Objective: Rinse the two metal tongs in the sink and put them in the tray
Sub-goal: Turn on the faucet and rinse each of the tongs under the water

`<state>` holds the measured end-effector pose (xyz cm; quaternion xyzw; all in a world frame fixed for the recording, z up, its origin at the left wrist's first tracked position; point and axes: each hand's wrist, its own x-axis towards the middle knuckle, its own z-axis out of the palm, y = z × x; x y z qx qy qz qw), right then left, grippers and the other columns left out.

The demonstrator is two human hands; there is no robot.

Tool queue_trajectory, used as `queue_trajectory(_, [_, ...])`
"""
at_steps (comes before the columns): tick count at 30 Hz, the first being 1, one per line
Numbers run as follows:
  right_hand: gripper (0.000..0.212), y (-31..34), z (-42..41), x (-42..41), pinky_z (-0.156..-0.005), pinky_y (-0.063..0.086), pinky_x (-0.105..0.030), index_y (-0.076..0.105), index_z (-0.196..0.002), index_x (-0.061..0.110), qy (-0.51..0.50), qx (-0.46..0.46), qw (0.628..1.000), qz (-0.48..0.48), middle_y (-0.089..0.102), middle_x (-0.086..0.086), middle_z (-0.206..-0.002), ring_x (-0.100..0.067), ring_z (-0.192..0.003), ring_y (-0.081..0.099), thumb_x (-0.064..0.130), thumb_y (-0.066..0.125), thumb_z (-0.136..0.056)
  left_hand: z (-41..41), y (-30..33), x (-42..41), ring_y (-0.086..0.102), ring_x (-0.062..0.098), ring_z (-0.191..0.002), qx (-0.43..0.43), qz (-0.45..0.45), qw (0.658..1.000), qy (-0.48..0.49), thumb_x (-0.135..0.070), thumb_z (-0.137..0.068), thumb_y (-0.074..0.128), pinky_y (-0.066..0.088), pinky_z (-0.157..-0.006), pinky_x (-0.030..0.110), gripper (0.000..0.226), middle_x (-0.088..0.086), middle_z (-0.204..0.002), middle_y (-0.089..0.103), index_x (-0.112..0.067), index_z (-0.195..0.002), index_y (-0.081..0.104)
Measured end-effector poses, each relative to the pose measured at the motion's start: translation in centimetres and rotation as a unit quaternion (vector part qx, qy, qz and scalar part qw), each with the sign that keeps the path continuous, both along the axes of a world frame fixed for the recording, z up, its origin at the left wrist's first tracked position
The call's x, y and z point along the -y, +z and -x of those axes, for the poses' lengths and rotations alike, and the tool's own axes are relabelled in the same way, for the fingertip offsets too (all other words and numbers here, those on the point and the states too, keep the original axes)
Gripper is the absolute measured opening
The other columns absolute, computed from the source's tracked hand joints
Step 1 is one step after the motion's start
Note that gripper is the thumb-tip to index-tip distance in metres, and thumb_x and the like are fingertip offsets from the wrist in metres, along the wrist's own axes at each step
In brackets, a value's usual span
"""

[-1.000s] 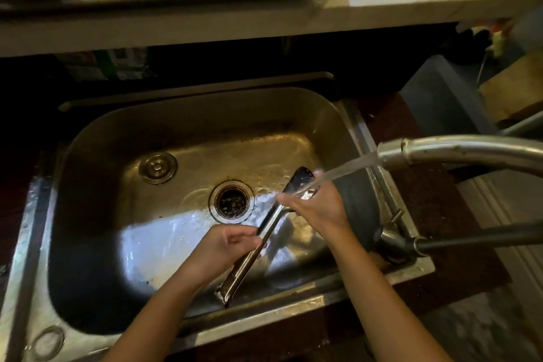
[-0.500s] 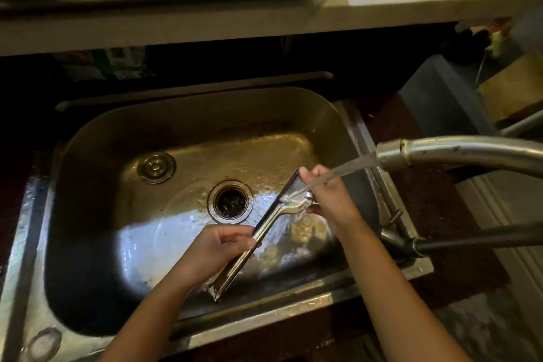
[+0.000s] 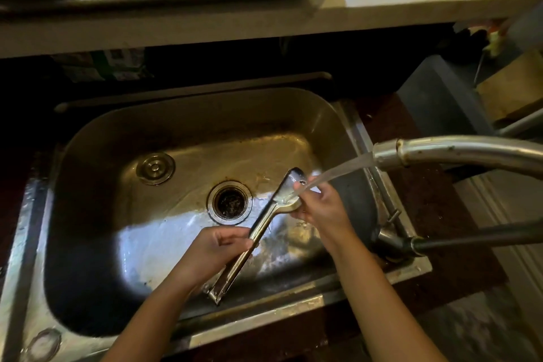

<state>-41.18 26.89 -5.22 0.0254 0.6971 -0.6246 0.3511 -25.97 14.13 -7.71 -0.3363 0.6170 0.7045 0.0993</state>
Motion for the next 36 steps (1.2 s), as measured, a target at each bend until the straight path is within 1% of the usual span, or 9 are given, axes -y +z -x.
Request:
queue_trajectory(4, [0.011, -0.2, -0.5, 0.0, -0.047, 0.053, -0.020, 0.052, -0.090, 0.014, -0.040, -0.030, 0.998, 0.028, 0.062, -0.003, -0.058, -0.005, -0.043, 0.060, 0.003, 0.056, -0.089, 0.6, -0.3, -0.3, 0.066, 0.004, -0.064, 0.010, 0.040, 0.999, 0.001, -0.010, -0.080, 0.067, 0.048, -0.055, 0.010, 0.017, -0.006, -0.071, 0.075, -0.023, -0.091, 0.071])
queue_trajectory(7, [0.022, 0.0, -0.6, -0.2, -0.049, 0.056, -0.018, 0.055, -0.080, 0.020, -0.008, -0.052, 0.997, 0.051, 0.071, 0.002, -0.070, -0.005, -0.051, 0.065, 0.000, 0.055, -0.088, 2.8, 0.6, -0.5, 0.069, 0.009, -0.076, -0.027, 0.042, 0.998, -0.028, -0.017, -0.083, 0.064, 0.050, -0.061, 0.011, 0.012, 0.004, -0.087, 0.074, -0.019, -0.094, 0.069])
queue_trajectory(11, [0.025, 0.4, -0.4, -0.9, -0.054, 0.056, -0.017, 0.057, -0.080, 0.022, 0.002, -0.090, 0.994, 0.062, 0.070, 0.003, -0.065, -0.003, -0.058, 0.068, -0.001, 0.055, -0.087, 6.7, 2.1, -0.9, 0.066, 0.014, -0.072, -0.090, 0.062, 0.993, -0.052, -0.017, -0.083, 0.063, 0.047, -0.063, 0.020, 0.007, 0.008, -0.079, 0.073, -0.018, -0.082, 0.070])
queue_trajectory(16, [0.020, 0.8, 1.0, -2.4, -0.061, 0.057, -0.018, 0.061, -0.083, 0.024, -0.015, -0.126, 0.991, 0.049, 0.074, 0.007, -0.068, -0.007, -0.069, 0.069, 0.006, 0.056, -0.088, 6.6, 1.2, -0.8, 0.067, 0.008, -0.071, -0.074, 0.023, 0.993, -0.086, -0.014, -0.081, 0.066, 0.052, -0.067, 0.018, 0.011, 0.004, -0.080, 0.076, -0.012, -0.088, 0.074])
queue_trajectory(21, [0.017, 1.4, 3.1, -3.7, -0.074, 0.056, -0.030, 0.065, -0.083, 0.028, -0.066, -0.140, 0.987, 0.043, 0.075, 0.002, -0.078, -0.018, -0.085, 0.070, 0.014, 0.057, -0.088, 4.0, -0.4, -0.6, 0.064, 0.002, -0.063, -0.027, 0.003, 0.987, -0.159, -0.013, -0.081, 0.066, 0.047, -0.057, 0.012, 0.010, -0.009, -0.069, 0.075, -0.013, -0.084, 0.075])
queue_trajectory(26, [0.018, 1.0, 1.5, -1.8, -0.069, 0.057, -0.023, 0.059, -0.087, 0.029, -0.029, -0.124, 0.990, 0.065, 0.075, 0.015, -0.073, -0.003, -0.073, 0.070, 0.012, 0.055, -0.089, 6.6, 1.2, 0.4, 0.070, 0.010, -0.078, -0.073, -0.024, 0.990, -0.120, -0.024, -0.082, 0.063, 0.053, -0.066, 0.016, 0.014, -0.003, -0.083, 0.078, -0.020, -0.089, 0.075])
queue_trajectory(30, [0.011, 1.8, 2.3, -1.0, -0.080, 0.056, -0.035, 0.057, -0.092, 0.024, -0.060, -0.102, 0.990, 0.082, 0.073, 0.001, -0.081, -0.016, -0.085, 0.070, 0.014, 0.057, -0.088, 6.5, 1.5, 1.5, 0.071, 0.010, -0.080, -0.078, -0.049, 0.987, -0.133, -0.027, -0.078, 0.065, 0.055, -0.066, 0.016, 0.015, -0.002, -0.086, 0.077, -0.022, -0.087, 0.075])
queue_trajectory(33, [0.007, 2.1, 3.4, -1.1, -0.080, 0.056, -0.033, 0.058, -0.091, 0.024, -0.069, -0.081, 0.991, 0.083, 0.068, -0.004, -0.089, -0.018, -0.086, 0.067, 0.017, 0.057, -0.089, 4.7, 0.9, 1.5, 0.072, 0.018, -0.086, -0.066, -0.062, 0.983, -0.159, -0.024, -0.076, 0.067, 0.057, -0.068, 0.020, 0.015, 0.004, -0.092, 0.077, -0.018, -0.088, 0.075])
queue_trajectory(36, [0.015, 1.2, 3.1, -1.2, -0.080, 0.056, -0.034, 0.058, -0.105, 0.019, -0.068, -0.027, 0.996, 0.046, 0.067, -0.002, -0.097, -0.017, -0.091, 0.065, 0.022, 0.055, -0.091, 4.0, 0.3, 0.2, 0.071, 0.020, -0.077, -0.058, 0.019, 0.991, -0.117, -0.018, -0.080, 0.066, 0.052, -0.060, 0.017, 0.011, -0.001, -0.081, 0.078, -0.015, -0.087, 0.074])
